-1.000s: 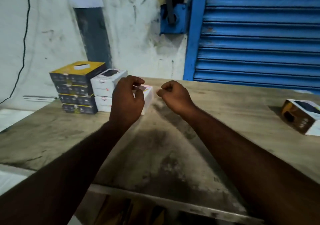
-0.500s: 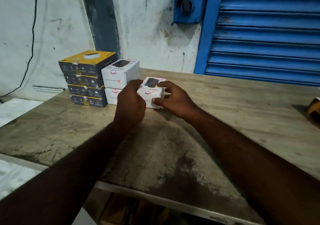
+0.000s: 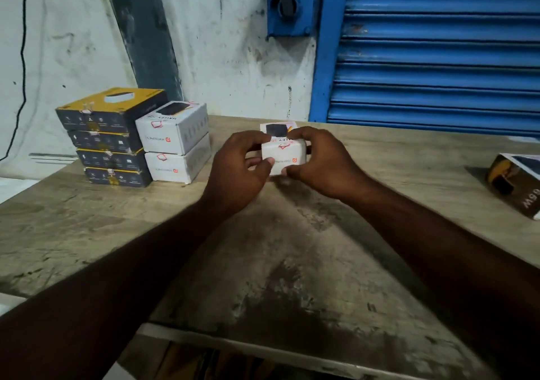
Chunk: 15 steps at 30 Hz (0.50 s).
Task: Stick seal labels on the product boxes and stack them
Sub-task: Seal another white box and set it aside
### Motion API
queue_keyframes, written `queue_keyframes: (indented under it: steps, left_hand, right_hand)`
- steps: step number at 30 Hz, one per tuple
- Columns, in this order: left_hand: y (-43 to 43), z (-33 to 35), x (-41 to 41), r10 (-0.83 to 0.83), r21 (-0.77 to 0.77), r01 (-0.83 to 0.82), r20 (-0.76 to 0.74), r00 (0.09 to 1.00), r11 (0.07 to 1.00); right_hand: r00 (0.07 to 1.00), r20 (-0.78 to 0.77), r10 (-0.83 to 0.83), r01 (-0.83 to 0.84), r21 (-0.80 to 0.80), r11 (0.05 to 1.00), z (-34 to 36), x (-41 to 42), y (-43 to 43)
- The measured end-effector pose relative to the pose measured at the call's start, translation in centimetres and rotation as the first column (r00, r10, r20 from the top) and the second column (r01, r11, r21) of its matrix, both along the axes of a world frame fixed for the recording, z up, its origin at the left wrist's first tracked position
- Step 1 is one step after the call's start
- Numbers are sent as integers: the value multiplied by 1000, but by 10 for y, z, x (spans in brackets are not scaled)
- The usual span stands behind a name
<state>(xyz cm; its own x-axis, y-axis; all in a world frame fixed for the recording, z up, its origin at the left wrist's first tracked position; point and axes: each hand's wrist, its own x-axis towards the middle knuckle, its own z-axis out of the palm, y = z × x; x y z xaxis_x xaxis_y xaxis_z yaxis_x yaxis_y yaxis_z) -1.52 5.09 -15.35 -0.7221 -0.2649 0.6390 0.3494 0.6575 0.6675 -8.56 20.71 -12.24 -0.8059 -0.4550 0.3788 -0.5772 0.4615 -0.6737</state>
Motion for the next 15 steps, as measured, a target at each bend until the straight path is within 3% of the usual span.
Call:
queue_keyframes:
  steps: [8, 11, 15]
  left_hand:
    - [64, 3, -30, -167, -211, 149, -70, 983, 966]
    - [84, 1, -43, -162, -291, 137, -64, 985, 947]
    - [103, -5, -54, -147, -329, 93, -143, 979, 940]
  right_hand:
    - [991, -22, -130, 127, -112, 985, 9, -18, 74]
    - [985, -2, -173, 169, -207, 964, 3, -21, 93]
    - [985, -17, -172, 165, -213, 963, -7, -21, 117]
